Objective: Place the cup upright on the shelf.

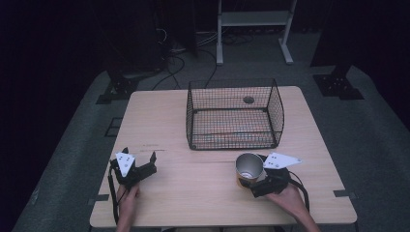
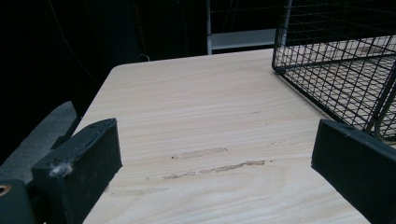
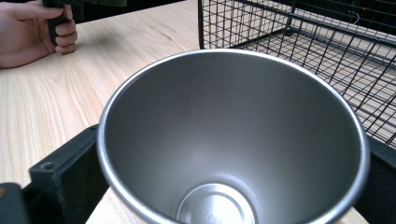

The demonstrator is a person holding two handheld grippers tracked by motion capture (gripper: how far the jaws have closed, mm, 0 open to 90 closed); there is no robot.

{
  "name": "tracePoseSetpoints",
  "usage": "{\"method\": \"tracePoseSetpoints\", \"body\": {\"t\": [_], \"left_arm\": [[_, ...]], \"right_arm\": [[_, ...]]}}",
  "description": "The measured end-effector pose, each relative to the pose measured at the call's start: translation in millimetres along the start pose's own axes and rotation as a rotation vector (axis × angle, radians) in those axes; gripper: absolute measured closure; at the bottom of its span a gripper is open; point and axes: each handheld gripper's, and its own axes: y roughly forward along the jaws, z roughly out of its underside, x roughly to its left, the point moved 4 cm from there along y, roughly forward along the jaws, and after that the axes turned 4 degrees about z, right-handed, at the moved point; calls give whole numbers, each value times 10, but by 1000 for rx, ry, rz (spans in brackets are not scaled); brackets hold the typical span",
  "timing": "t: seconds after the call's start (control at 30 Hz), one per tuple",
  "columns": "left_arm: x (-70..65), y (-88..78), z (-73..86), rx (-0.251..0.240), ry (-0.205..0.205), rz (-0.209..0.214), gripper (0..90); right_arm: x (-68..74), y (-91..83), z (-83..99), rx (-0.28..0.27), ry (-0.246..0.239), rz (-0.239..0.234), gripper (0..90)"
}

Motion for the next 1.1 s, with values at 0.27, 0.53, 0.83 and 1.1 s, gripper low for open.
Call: {"method": "tracePoseSetpoints", "body": {"t": [0.27, 0.53, 0.83, 1.1], "left_arm": [[0, 0, 0, 0, 0, 0, 8], [3, 1, 0, -1, -3, -1, 8], [4, 1, 0, -1, -3, 0, 8], [1, 2, 0, 1, -1, -3, 8]], "right_arm": [[-23, -7, 5, 5, 2, -35, 125], [-46, -22, -11, 12, 31, -69, 129], [-145, -93, -154, 8, 62, -108, 129], [-264, -134, -304, 10, 80, -137, 129]]}}
